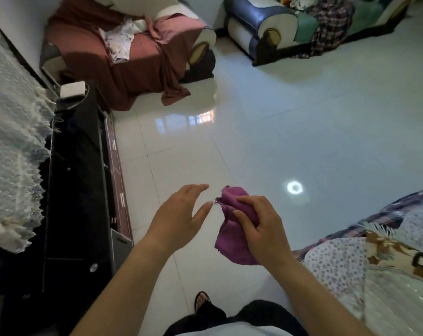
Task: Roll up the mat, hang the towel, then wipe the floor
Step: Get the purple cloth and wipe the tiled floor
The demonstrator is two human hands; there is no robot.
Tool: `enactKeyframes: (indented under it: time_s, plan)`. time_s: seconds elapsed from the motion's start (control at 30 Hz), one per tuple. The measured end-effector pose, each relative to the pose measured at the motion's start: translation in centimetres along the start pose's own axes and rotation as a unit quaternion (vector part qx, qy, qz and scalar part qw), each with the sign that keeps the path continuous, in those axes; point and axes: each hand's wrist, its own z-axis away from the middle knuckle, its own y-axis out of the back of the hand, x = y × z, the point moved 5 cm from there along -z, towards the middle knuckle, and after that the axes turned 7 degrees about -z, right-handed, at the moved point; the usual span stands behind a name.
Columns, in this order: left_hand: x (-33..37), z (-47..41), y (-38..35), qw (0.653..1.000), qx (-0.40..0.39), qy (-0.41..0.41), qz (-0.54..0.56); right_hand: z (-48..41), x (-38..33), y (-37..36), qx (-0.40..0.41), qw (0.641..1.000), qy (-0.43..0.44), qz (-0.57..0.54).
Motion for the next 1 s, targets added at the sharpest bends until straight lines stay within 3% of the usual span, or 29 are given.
enactKeyframes:
  time_s: [0.33,0.67,1.0]
  plan:
    - [5.4,-12.6,-3.9,0.995,-0.071,-0.065,-0.008,-6.1,7.8,6.1,0.057,0.993,-0.104,-0.005]
    - [11.2,-27.9,-4.5,0.994,-0.087,-0.046,-0.047,-20.0,15.1,13.3,0.057,0.991,-0.121,-0.023]
    - [8.8,-36.9,-4.4,0.993,-0.110,-0.018,-0.047,-29.0,19.9,12.1,0.048,0.971,-0.215,-0.093]
